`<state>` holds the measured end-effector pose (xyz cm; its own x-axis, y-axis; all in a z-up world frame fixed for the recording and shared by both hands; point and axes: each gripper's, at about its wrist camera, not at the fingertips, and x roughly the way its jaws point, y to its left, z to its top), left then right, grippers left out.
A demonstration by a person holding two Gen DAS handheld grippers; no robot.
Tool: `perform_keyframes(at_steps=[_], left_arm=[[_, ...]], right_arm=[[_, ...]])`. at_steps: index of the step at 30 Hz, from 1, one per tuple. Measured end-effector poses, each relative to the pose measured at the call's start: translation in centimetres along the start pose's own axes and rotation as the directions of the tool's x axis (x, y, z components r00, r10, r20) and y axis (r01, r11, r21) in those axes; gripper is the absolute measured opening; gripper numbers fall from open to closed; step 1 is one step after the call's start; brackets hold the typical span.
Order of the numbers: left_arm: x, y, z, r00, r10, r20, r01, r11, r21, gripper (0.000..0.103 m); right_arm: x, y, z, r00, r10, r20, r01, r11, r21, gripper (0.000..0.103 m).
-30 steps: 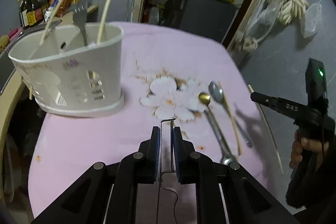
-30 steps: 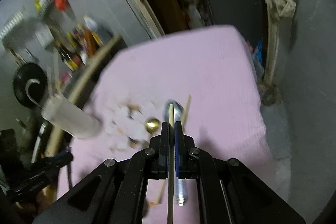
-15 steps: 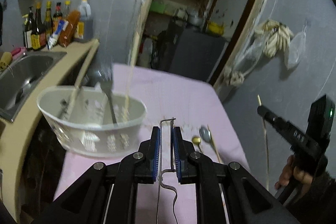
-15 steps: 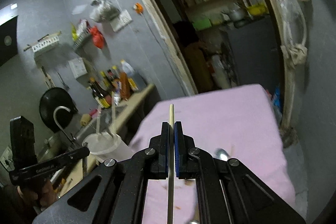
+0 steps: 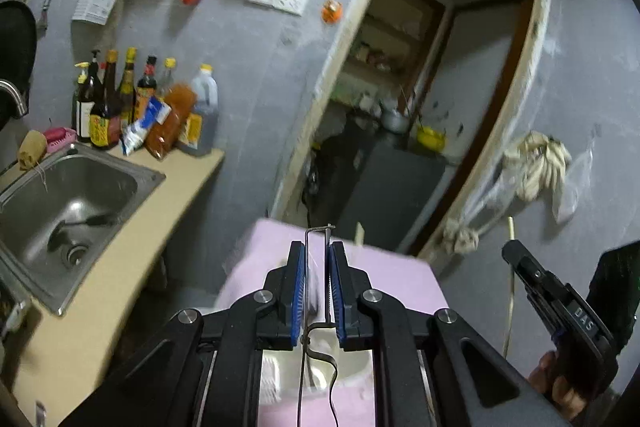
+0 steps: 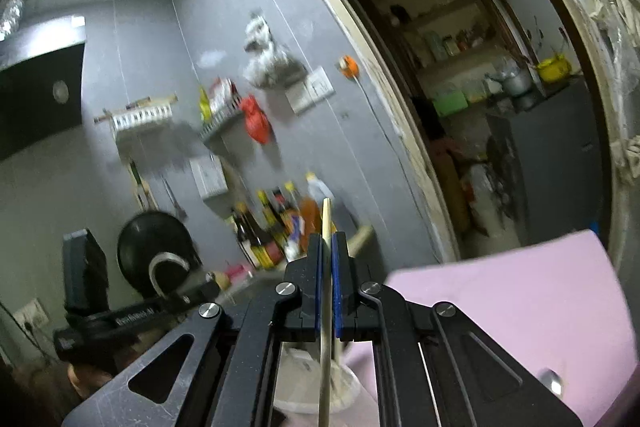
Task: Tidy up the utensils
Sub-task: 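Lift both held utensils and carry them over the white caddy, then open the left tool to drop its utensil while the right tool releases its chopstick into the caddy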
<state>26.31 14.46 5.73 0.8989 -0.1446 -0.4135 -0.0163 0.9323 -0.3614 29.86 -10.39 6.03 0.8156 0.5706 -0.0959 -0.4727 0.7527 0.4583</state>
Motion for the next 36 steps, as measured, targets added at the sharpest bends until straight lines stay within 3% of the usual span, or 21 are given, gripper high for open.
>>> perform_keyframes(at_steps=[9, 14, 23, 36], left_arm=[[2.3, 4.0, 2.3, 0.996, 0.053, 0.074, -0.051, 0.998, -0.030, 0.012], [3.7, 5.6, 2.0, 0.993, 0.079, 0.087, -0.075, 0.996, -0.054, 0.012], [5.2, 7.5, 0.5, 0.983, 0.154, 0.095, -0.146, 0.986, -0.085, 0.012], [6.3, 7.0, -0.4, 0.982, 0.166, 0.092, -0.163, 0.986, -0.040, 0.012]], right_arm=[[5.8, 2.0, -0.6, 0.994, -0.021, 0.108, 0.016, 0.999, 0.045, 0.004], [7.7, 2.2, -2.2, 0.988, -0.084, 0.131, 0.081, 0.996, 0.032, 0.004], [10.0, 1.4, -4.5, 0.986, -0.132, 0.101, 0.130, 0.991, 0.026, 0.004], [10.7, 0.2, -5.9, 0.989, -0.136, 0.060, 0.136, 0.991, 0.014, 0.005]])
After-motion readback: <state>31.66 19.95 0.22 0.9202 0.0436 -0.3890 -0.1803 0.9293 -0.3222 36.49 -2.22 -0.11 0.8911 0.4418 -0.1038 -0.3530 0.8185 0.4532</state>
